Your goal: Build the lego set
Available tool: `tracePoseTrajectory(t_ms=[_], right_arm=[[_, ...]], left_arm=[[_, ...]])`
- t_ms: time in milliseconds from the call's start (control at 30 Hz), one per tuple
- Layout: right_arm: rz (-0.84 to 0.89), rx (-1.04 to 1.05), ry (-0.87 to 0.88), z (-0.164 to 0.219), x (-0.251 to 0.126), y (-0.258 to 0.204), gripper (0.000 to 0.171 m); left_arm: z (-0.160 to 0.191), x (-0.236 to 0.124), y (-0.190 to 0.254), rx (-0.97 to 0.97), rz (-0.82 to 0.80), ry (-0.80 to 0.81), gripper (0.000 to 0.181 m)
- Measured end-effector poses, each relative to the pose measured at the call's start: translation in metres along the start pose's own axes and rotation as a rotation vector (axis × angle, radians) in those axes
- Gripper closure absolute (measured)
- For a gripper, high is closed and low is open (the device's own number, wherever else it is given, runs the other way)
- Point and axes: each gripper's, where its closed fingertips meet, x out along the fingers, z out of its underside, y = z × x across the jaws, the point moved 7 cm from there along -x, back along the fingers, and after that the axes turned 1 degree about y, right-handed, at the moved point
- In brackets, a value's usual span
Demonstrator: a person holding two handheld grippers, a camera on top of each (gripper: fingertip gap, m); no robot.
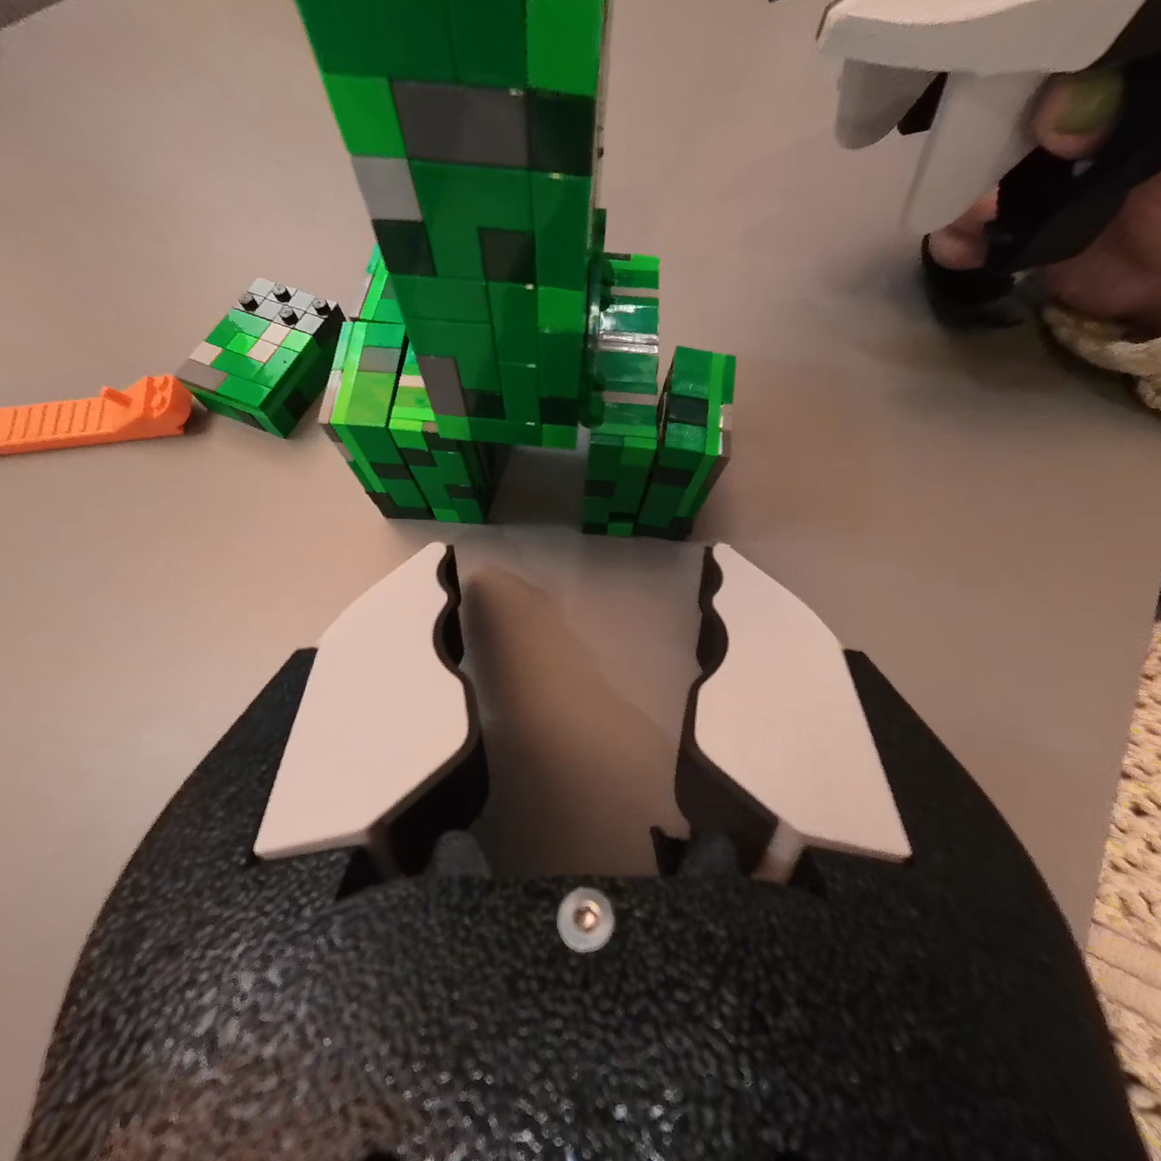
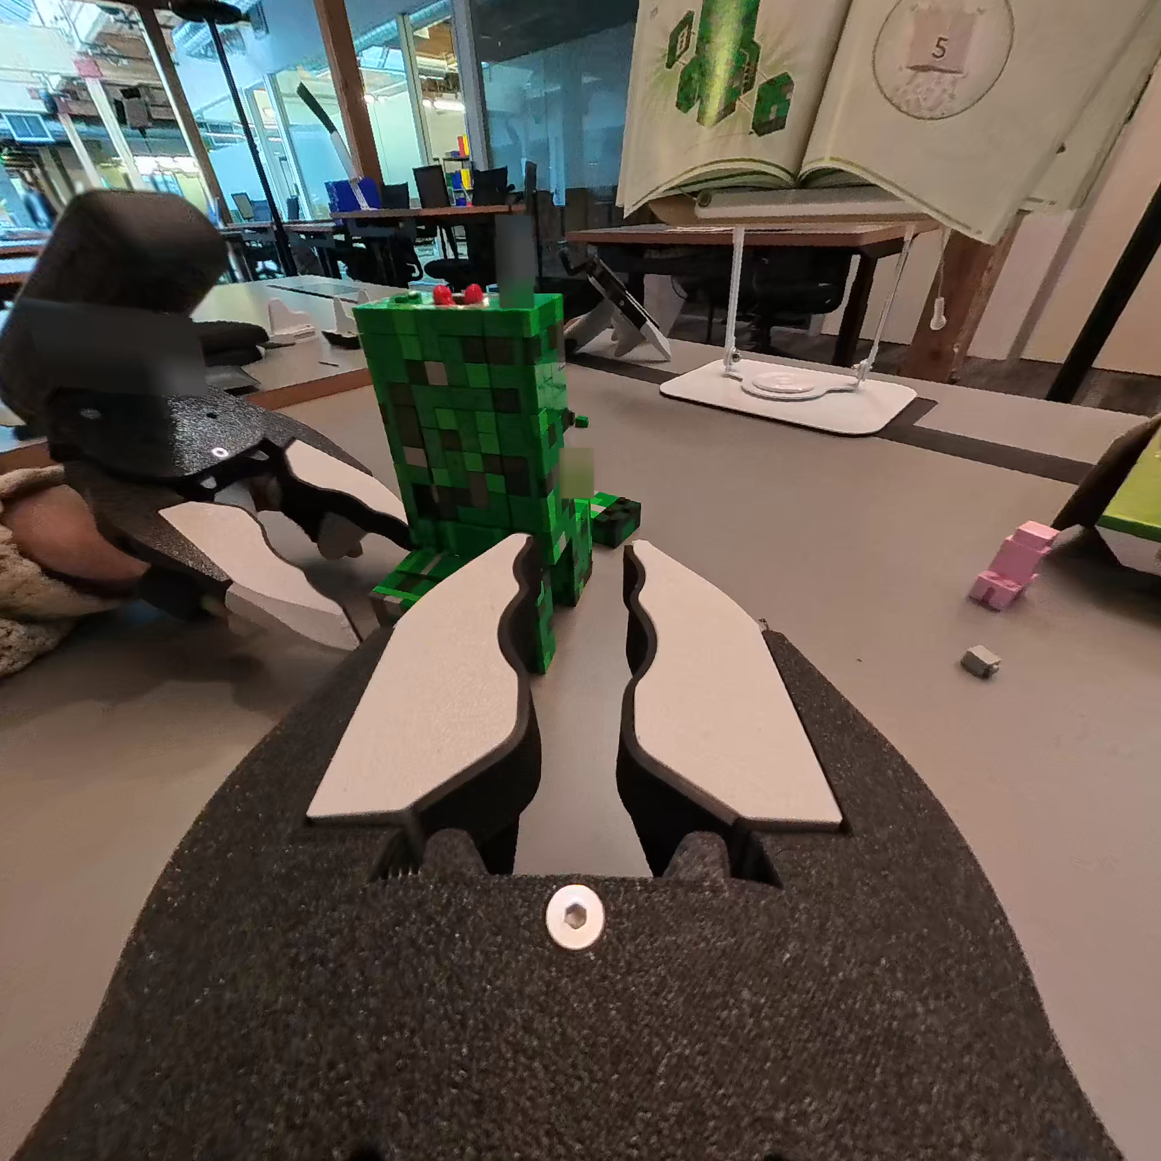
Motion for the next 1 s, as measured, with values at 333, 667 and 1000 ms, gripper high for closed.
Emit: tracePoseTrajectory(t_ms=[333, 667, 1000], right_arm=[[0.006, -0.056, -0.011, 0.0, 0.001, -0.004, 0.145], [0.37, -0.238, -0.008, -0.015, -0.068, 0.064, 0.129], [1.102, -0.237, -0.276, -0.02, -0.306, 0.26, 0.11]], left_arm=[[0.002, 0.003, -0.009, -0.108, 0.04, -0.032, 0.097], [-0.003, -0.006, -0.01, -0.118, 0.034, 0.066, 0.1], [-0.009, -0.018, -0.015, -0.119, -0.023, 0.204, 0.1]])
